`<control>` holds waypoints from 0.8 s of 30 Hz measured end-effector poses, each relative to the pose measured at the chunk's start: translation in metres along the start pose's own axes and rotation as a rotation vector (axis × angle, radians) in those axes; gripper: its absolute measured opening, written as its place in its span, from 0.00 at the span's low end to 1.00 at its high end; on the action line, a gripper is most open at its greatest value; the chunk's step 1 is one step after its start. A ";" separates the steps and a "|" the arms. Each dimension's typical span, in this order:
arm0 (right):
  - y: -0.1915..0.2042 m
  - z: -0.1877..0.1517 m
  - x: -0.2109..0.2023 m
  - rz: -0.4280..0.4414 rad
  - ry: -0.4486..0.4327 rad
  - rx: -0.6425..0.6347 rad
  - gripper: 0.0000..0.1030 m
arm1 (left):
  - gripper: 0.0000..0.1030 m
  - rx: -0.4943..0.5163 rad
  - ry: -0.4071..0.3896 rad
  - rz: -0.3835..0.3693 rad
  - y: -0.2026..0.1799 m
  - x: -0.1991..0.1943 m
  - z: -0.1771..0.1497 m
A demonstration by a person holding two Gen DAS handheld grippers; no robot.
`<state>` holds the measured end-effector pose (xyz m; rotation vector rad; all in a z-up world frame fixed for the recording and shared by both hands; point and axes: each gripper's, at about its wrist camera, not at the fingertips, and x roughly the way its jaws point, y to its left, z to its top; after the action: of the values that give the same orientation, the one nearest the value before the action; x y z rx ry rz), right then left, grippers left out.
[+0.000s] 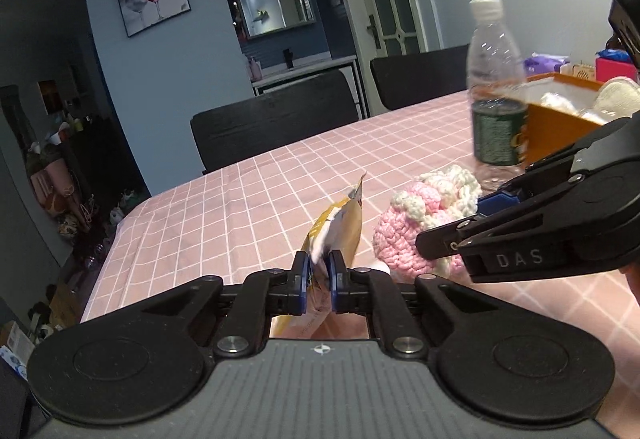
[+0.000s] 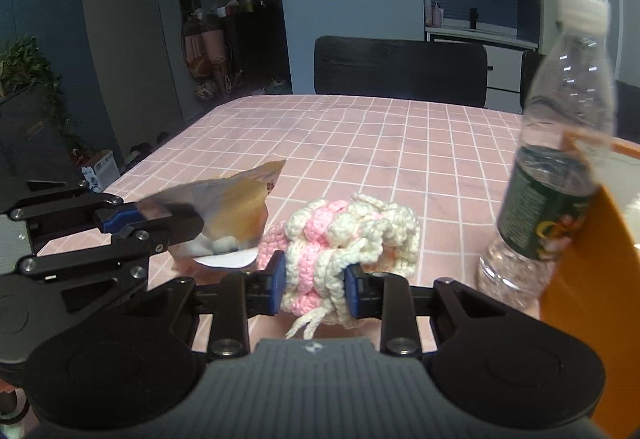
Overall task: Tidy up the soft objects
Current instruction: 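Grasp the yellow snack packet with the left tool while the right tool grasps the crocheted pouch, then carry the packet and pouch over the box and release them with both tools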
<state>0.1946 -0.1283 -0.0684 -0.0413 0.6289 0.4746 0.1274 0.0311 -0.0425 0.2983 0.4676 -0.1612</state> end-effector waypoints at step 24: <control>-0.029 -0.014 -0.162 -0.010 -0.085 -0.072 0.28 | 0.08 -0.005 -0.183 -0.170 -0.053 -0.106 0.038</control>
<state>0.0856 -0.2240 0.0104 -0.0923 0.5273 0.4869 0.0384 -0.0217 0.0259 0.2365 0.3109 -0.3498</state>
